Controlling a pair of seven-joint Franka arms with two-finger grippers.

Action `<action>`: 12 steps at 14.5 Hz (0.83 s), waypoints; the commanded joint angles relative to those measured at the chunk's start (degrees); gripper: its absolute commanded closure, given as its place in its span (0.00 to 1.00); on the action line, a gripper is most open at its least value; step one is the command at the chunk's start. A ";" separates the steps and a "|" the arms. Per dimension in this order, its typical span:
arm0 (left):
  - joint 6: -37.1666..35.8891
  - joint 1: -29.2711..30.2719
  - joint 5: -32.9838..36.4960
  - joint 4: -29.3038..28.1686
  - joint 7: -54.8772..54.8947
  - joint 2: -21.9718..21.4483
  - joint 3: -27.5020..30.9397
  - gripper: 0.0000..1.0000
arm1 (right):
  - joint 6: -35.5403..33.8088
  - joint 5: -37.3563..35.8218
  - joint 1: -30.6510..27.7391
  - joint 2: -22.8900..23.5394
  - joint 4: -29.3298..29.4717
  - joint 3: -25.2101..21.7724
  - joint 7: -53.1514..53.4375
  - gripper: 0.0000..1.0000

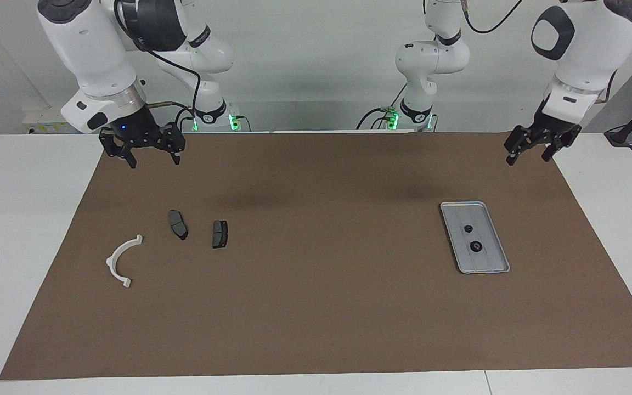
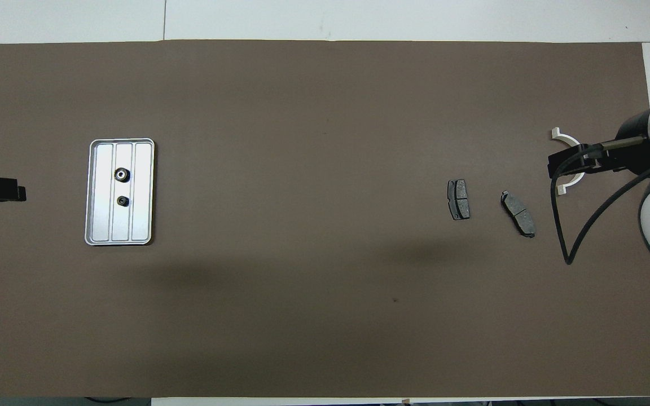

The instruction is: Pick bearing gear from pile to tray

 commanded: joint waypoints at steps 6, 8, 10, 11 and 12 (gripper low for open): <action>-4.79 -1.11 -0.68 6.59 -0.11 5.96 -1.97 0.00 | 0.76 1.31 -0.56 -0.87 -1.05 0.16 0.94 0.00; -6.55 -1.38 -0.59 8.87 -0.11 7.63 -1.97 0.00 | 0.67 1.31 -0.56 -0.87 -1.05 0.07 0.94 0.00; -7.09 -1.47 -0.68 9.58 -0.11 7.81 -1.97 0.00 | 0.67 1.31 -0.56 -0.87 -1.05 0.07 0.94 0.00; -7.09 -1.47 -0.76 9.58 -0.02 7.81 -1.97 0.00 | 0.67 1.31 -0.56 -0.87 -1.05 0.16 0.94 0.00; -7.87 -1.47 -0.76 9.32 0.06 7.73 -1.97 0.00 | 0.67 1.31 -0.56 -0.87 -1.05 0.16 0.94 0.00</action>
